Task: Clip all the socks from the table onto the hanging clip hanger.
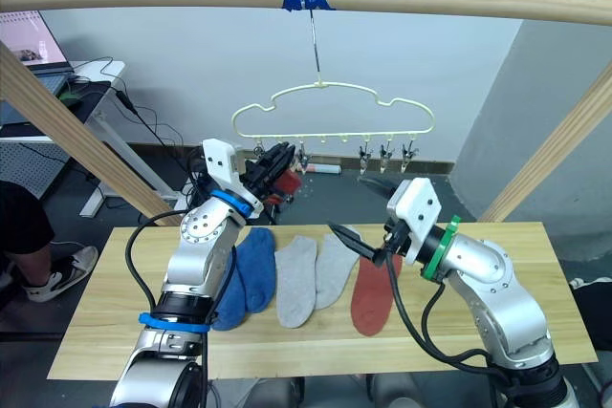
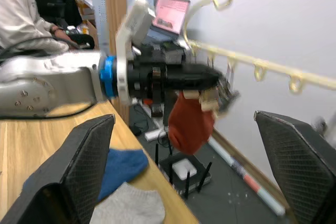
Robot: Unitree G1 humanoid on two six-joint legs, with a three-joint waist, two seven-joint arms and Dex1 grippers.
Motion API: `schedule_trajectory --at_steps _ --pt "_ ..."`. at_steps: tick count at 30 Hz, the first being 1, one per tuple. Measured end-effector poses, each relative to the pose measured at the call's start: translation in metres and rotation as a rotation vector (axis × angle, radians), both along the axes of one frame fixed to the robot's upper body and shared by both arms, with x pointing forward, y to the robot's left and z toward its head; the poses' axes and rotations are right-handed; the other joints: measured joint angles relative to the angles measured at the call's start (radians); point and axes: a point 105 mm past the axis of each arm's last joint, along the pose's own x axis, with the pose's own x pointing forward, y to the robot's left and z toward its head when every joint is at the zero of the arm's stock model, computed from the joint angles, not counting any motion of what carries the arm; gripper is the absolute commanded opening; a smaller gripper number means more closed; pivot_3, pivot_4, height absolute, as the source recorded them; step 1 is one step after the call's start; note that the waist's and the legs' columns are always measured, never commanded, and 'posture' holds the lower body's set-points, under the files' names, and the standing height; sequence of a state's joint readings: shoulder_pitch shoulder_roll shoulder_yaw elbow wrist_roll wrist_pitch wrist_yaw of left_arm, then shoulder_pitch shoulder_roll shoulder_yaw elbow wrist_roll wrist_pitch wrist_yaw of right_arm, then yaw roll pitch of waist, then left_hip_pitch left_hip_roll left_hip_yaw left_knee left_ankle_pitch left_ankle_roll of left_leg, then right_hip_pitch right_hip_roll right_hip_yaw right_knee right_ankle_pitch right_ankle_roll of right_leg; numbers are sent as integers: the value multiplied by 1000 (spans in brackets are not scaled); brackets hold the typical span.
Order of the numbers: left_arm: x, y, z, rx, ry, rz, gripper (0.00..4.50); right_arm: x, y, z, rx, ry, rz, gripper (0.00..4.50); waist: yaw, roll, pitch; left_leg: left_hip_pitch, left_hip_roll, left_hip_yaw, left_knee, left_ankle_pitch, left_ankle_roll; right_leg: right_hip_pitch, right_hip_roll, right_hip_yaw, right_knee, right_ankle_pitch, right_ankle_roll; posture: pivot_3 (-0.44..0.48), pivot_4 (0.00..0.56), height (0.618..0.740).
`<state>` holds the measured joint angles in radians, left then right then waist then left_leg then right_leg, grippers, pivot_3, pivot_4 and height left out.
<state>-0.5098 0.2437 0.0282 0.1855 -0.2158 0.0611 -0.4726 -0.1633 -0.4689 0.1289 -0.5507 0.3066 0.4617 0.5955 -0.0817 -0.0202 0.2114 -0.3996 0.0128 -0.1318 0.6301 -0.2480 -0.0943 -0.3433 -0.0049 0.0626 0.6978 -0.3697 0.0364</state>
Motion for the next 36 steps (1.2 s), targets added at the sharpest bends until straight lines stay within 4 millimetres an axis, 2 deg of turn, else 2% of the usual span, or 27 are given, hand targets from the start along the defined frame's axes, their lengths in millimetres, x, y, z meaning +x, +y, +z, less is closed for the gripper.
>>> schedule_trajectory --at_steps 4,6,8,15,22,26,32,36 --pt "-3 4 3 8 82 -40 124 17 -27 -66 -128 229 -186 4500 -1 1 0 1 0 1 0 0 0 0 0 1 1 0 0 -87 217 740" --pt "-5 5 4 -4 143 -66 124 21 -37 -91 -187 316 -243 4500 -5 1 0 2 0 1 0 0 0 0 1 1 2 0 0 -82 215 740" --pt "-7 7 6 -21 194 -91 124 24 -42 -109 -224 367 -279 4500 -6 1 1 2 1 0 0 0 0 0 1 1 2 0 0 -82 215 740" --pt "-12 12 11 -18 278 -126 124 38 -34 -146 -267 468 -306 4500 -4 1 1 2 1 1 0 0 0 0 1 1 1 0 0 -60 207 740" --pt "-14 15 13 -24 299 -133 124 41 -34 -166 -345 502 -330 4500 -3 1 1 2 1 1 0 0 0 0 1 1 1 0 0 -46 203 740" --pt "-16 14 12 -25 308 -141 124 43 -36 -167 -366 477 -330 3635 -2 1 1 2 1 1 0 0 0 0 1 1 1 0 0 -45 201 740" --pt "-19 12 12 -35 326 -152 124 42 -31 -168 -395 426 -291 1483 -2 1 1 2 1 1 0 0 0 0 0 1 1 0 0 -44 206 740" --pt "-20 14 12 -139 416 -168 124 35 -31 -169 -394 417 -264 27 -1 1 1 2 1 0 0 0 0 0 0 1 1 0 0 -41 209 740"
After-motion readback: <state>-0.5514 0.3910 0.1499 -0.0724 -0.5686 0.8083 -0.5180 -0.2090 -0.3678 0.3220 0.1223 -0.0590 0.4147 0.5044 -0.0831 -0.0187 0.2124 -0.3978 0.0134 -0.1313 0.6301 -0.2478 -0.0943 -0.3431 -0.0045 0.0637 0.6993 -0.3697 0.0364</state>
